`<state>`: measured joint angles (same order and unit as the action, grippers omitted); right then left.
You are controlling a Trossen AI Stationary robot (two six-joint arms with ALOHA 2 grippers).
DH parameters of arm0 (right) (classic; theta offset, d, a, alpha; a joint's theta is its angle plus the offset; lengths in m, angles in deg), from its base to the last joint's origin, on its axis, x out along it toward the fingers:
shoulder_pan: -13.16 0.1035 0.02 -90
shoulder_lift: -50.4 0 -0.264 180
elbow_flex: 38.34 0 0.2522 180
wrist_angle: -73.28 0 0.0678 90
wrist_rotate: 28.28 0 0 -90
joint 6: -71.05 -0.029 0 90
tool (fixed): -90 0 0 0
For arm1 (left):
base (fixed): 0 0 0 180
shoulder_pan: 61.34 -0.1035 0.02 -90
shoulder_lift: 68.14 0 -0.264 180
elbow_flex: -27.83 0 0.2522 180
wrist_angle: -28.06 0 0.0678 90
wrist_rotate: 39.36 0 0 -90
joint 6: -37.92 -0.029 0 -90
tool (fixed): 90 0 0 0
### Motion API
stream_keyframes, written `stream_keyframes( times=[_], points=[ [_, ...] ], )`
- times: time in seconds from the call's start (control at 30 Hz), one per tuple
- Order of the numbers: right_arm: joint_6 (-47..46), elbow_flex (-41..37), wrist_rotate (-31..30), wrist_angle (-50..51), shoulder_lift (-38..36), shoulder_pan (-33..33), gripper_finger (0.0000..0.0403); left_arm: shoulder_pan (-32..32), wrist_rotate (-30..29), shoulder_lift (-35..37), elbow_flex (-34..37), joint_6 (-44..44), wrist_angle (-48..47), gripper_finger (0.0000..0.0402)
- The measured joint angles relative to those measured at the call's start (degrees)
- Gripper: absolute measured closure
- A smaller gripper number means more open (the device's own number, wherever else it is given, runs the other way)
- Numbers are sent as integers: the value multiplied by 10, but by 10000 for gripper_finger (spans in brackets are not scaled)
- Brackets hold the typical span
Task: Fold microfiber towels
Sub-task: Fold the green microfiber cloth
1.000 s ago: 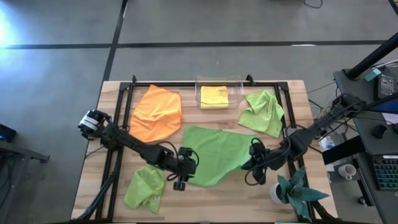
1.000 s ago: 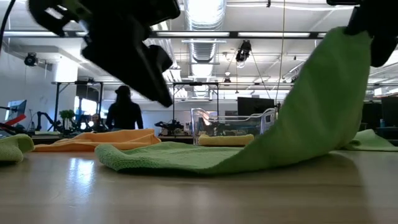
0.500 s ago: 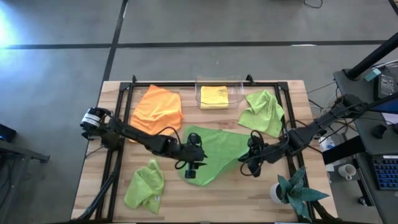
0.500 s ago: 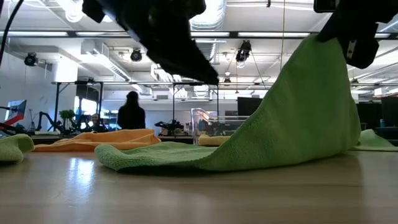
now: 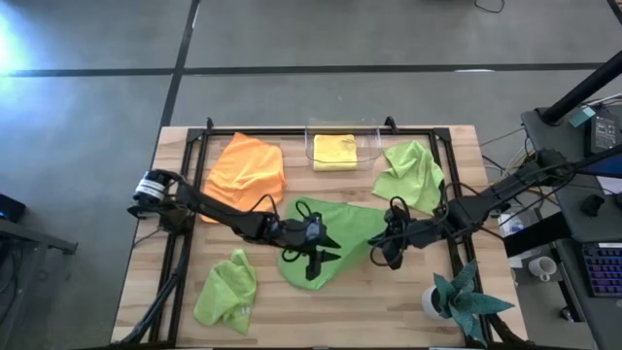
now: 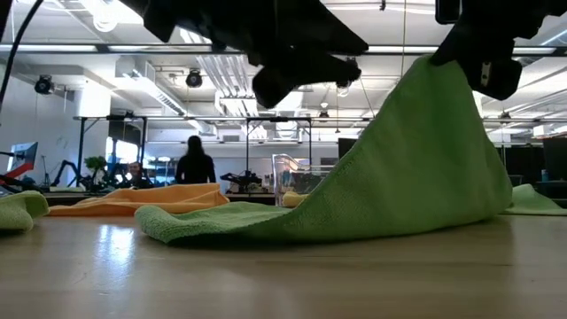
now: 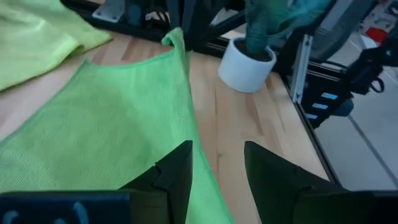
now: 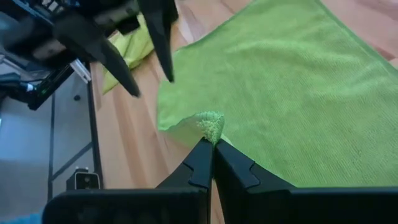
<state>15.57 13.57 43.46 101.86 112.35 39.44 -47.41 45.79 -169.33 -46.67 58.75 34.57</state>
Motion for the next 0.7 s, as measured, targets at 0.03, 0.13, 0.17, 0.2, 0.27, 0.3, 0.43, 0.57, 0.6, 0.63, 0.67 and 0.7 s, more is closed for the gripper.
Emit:
stream_keyframes(
  times=[0.03,0.13,0.17,0.2,0.27,0.3,0.43,0.57,0.6,0.63,0.67,0.7],
  points=[
    [0,0,0,-3,0,-2,394,0,0,-5,-2,8,2,272],
    [0,0,-4,-4,0,-7,394,0,-1,-27,-15,28,9,272],
    [0,0,-4,-4,0,-8,394,0,-1,-32,-18,29,6,272],
    [1,0,-6,-4,0,-8,394,0,-1,-38,-23,29,7,272],
    [2,0,-9,-4,0,-8,394,0,-1,-46,-31,29,9,272],
    [2,0,-10,-5,0,-8,394,-1,-1,-49,-33,29,7,272],
    [5,5,-13,0,1,-8,394,-5,-8,-61,-38,31,18,272],
    [29,27,-14,-1,0,-8,394,-10,-15,-72,-39,59,17,272],
    [36,33,-15,1,0,-8,394,-11,-15,-76,-39,59,17,272],
    [42,39,-16,9,1,-8,394,-11,-15,-78,-39,59,16,272],
    [45,46,-18,19,0,-8,394,-11,-15,-80,-39,59,16,272],
    [45,52,-21,29,1,-8,394,-11,-14,-80,-39,59,17,272]
  ],
)
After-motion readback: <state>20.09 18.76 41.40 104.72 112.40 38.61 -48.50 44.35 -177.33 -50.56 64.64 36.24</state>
